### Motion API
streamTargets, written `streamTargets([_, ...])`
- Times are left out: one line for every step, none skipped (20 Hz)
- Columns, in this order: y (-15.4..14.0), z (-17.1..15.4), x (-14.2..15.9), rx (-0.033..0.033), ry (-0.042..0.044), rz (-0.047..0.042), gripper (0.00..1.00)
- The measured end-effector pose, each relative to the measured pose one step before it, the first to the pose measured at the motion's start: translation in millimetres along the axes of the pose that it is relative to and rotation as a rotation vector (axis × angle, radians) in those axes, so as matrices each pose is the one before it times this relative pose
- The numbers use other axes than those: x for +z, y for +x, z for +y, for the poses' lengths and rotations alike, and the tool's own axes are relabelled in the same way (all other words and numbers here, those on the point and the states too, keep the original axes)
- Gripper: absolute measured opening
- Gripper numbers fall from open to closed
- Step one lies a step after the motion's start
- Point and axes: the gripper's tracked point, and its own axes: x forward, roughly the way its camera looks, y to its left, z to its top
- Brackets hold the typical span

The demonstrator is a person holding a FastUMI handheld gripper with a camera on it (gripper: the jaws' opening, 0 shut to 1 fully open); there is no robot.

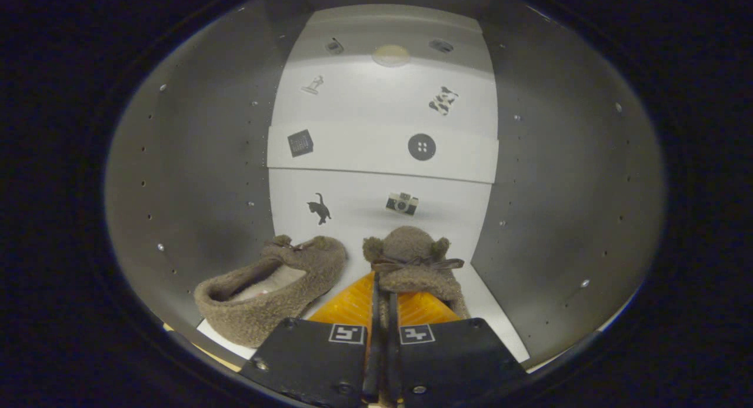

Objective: Open the shoe cabinet door, grab the shoes and put them into the shoe cabinet, then close the shoe cabinet door.

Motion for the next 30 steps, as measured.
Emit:
streamTargets([-1.56,6.35,-4.54,0.02779,-0.00569,0.01198,0.15])
streamTargets([0.48,6.55,0.23,0.00872,-0.01411,0.00420,0.17])
streamTargets([-1.34,4.43,-1.52,0.00699,-0.01820,0.01831,0.18])
streamTargets([-0.88,4.08,-5.85,0.00165,-0.02026,0.03665,0.29])
streamTargets([-1.96,-0.42,-3.03,-0.01415,-0.01676,0.02760,0.39])
streamTargets([-1.98,-3.88,-0.03,-0.03320,-0.01453,0.01456,0.50])
streamTargets([-4.29,-1.64,-0.52,-0.01863,-0.01029,0.00850,0.51])
streamTargets([-4.33,-1.20,-0.80,-0.01352,-0.00238,0.01706,0.51])
streamTargets([-6.54,-1.09,-3.42,-0.00853,0.00176,0.01928,0.53])
streamTargets([-7.51,1.05,-2.58,-0.00004,0.00079,0.01343,0.65])
streamTargets([-8.87,0.39,-0.11,0.00734,-0.00259,-0.00439,0.66])
streamTargets([-10.07,-0.19,0.78,0.00094,-0.00516,-0.01505,0.67])
streamTargets([-11.60,-1.28,0.62,-0.00114,-0.00394,-0.01684,0.67])
streamTargets([-14.12,1.97,0.82,0.01117,-0.00016,-0.01545,0.68])
streamTargets([-15.91,4.46,0.99,0.01943,0.00265,-0.01959,0.68])
streamTargets([-18.40,5.25,1.64,0.02233,0.00525,-0.02602,0.68])
streamTargets([-20.00,7.40,1.72,0.02648,0.00279,-0.02659,0.69])
streamTargets([-20.90,5.07,0.09,0.00950,-0.00512,-0.02690,0.70])
streamTargets([-23.23,4.87,4.19,0.01330,-0.00724,-0.02828,0.75])
streamTargets([-23.91,4.31,0.91,0.00724,-0.00279,-0.02651,0.80])
streamTargets([-24.26,6.47,2.41,0.00855,0.00184,-0.02987,0.86])
streamTargets([-25.13,4.66,2.51,0.00438,-0.00033,-0.02832,0.90])
streamTargets([-26.23,3.43,-0.84,0.00547,0.00731,-0.02458,0.95])
streamTargets([-25.09,3.04,-0.20,0.00429,0.01171,-0.01864,1.00])
streamTargets([-25.71,2.12,-2.71,0.00528,0.01310,-0.01430,1.00])
streamTargets([-25.55,0.96,-3.27,0.00850,0.00907,-0.01620,1.00])
streamTargets([-24.48,-0.31,-3.06,0.00294,0.01233,-0.02087,1.00])
streamTargets([-23.19,-3.92,-4.17,-0.00241,0.01616,-0.01591,1.00])
streamTargets([-22.54,-5.09,-5.14,-0.00593,0.01279,-0.01514,1.00])
streamTargets([-20.26,-6.66,-3.94,-0.00700,0.01411,-0.02187,1.00])
